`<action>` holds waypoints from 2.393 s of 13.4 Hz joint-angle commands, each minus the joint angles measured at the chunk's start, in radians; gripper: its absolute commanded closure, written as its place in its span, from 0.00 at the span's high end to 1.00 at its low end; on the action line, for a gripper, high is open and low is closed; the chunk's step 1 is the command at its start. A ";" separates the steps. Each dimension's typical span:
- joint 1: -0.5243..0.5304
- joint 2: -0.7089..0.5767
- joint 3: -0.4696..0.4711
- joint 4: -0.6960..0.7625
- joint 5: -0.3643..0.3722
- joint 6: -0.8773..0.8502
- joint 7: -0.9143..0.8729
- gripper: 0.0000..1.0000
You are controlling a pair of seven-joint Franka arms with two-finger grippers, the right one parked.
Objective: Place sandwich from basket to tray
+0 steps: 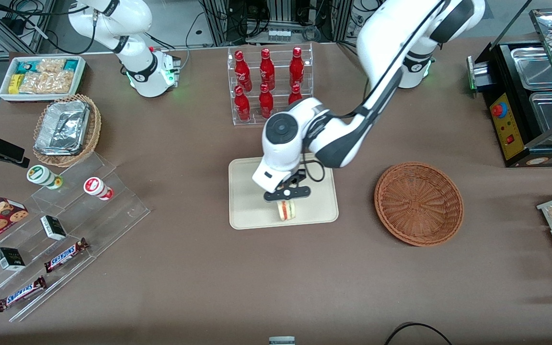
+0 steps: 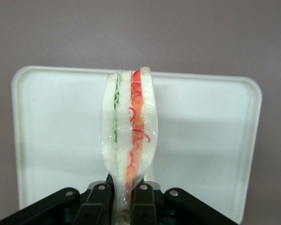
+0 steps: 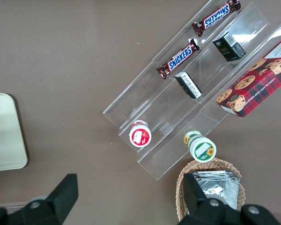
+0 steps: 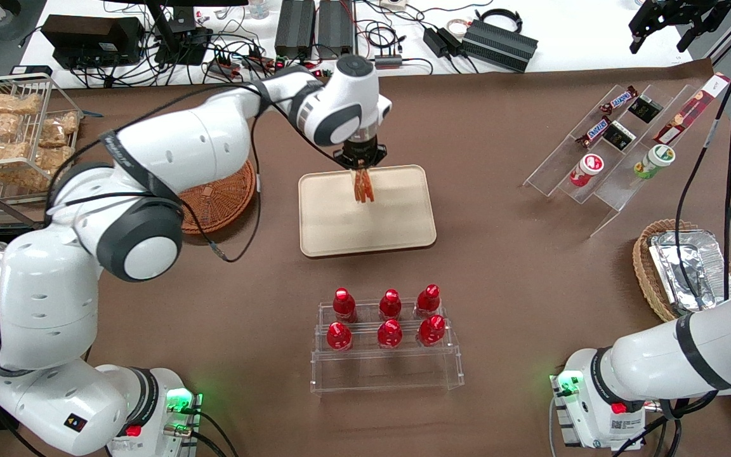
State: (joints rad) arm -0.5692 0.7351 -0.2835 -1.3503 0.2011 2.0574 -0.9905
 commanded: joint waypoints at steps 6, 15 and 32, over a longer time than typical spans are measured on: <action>-0.050 0.095 0.010 0.034 0.058 0.052 -0.002 1.00; 0.076 -0.236 0.012 0.036 -0.031 -0.213 -0.051 1.00; 0.511 -0.787 0.227 -0.248 -0.245 -0.572 0.846 1.00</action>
State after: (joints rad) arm -0.0526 0.0272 -0.1061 -1.5260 -0.0103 1.4754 -0.2436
